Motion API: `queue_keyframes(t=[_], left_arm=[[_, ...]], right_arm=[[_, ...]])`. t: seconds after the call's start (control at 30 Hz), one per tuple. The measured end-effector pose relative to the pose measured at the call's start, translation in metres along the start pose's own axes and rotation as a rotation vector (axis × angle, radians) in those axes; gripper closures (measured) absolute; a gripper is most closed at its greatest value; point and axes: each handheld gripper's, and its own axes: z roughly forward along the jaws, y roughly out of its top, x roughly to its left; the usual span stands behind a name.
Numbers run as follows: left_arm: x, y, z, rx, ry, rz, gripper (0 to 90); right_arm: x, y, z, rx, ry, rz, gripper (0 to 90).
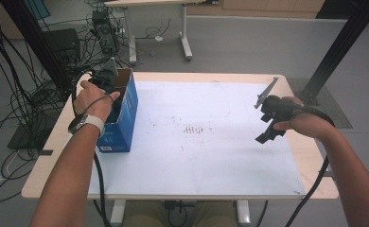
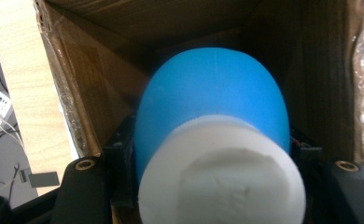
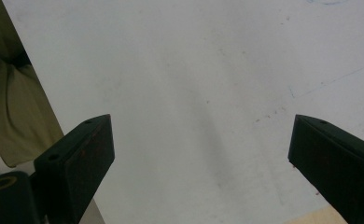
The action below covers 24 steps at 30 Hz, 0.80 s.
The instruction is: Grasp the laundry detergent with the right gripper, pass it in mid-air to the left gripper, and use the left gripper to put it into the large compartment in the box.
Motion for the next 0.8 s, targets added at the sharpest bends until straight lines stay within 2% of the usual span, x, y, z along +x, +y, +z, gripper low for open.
queue_keyframes(t=[0.8], left_arm=[[0.0007, 0.0008, 0.0017, 0.003, -0.003, 0.005, 37.5]], right_arm=[[0.0002, -0.0012, -0.0011, -0.009, -0.009, 0.007, 6.9]])
